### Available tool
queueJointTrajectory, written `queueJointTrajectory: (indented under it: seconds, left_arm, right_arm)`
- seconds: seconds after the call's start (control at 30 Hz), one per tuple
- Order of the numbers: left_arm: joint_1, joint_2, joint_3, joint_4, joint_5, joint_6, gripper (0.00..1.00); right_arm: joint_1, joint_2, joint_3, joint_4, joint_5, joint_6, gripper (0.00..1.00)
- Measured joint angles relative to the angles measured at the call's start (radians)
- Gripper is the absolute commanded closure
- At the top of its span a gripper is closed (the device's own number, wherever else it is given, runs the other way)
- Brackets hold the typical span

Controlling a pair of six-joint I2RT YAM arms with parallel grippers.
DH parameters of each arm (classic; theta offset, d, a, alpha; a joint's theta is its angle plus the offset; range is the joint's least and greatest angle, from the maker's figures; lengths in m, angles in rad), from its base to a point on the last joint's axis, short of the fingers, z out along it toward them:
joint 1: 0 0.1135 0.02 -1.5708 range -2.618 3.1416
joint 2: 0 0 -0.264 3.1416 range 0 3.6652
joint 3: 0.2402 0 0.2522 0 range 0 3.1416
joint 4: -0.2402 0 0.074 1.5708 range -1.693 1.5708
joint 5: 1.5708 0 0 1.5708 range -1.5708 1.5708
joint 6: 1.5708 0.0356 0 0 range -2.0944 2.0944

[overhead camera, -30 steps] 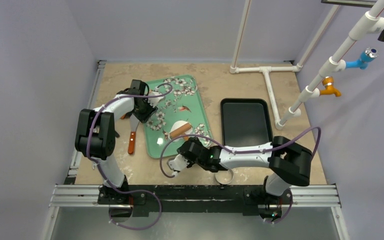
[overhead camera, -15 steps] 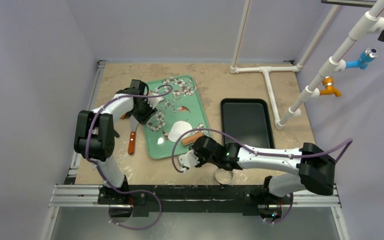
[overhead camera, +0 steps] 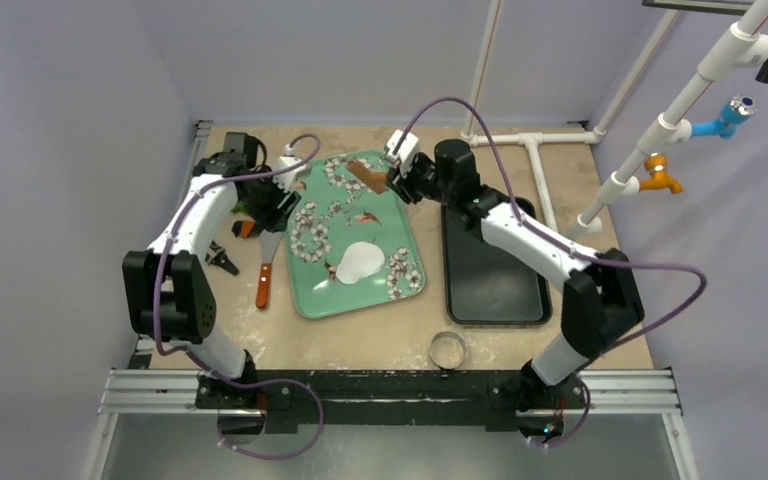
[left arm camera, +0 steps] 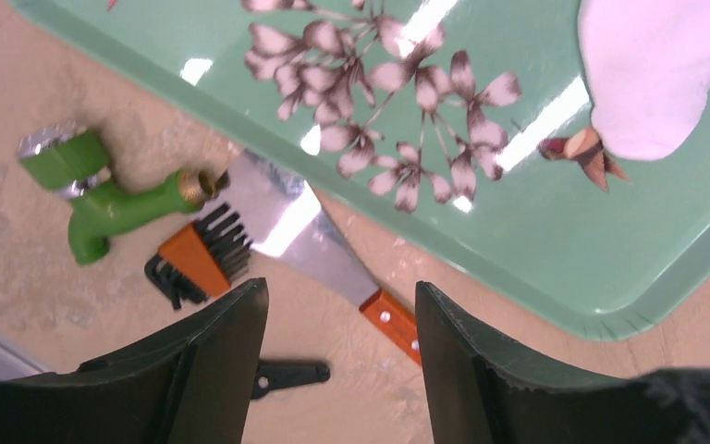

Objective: Roll out the dumpling wrappers from the dough
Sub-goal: Place the rolling pin on the work surface.

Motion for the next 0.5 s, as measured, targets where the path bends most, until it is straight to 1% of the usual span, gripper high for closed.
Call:
queueJointTrajectory:
  seconds: [0.1,0.17,0.27,0.37,0.5]
  left_arm:
    - [0.059,-0.053,-0.01,-0.037,0.004,0.003,0.36]
    - [0.104,-0.094,-0.037,-0.054,0.003,0.011,0.35]
    - [0.196,-0.162,-0.103,-0.083,-0.004,0.029,0.35]
    - [0.266,-0.208,-0.175,-0.111,-0.019,0.042,0.34]
    - [0.285,-0.235,-0.233,-0.141,-0.019,0.045,0.34]
  right_arm:
    - [-0.093,0.14,0.056,0.126,-0.176,0.217,1.0]
    - [-0.15,0.239,0.088,0.202,-0.262,0.371,1.0]
    - [-0.219,0.396,0.18,0.23,-0.35,0.582,1.0]
    - [-0.261,0.525,0.286,0.231,-0.411,0.728,1.0]
    - [-0.281,0.619,0.311,0.32,-0.51,0.921,1.0]
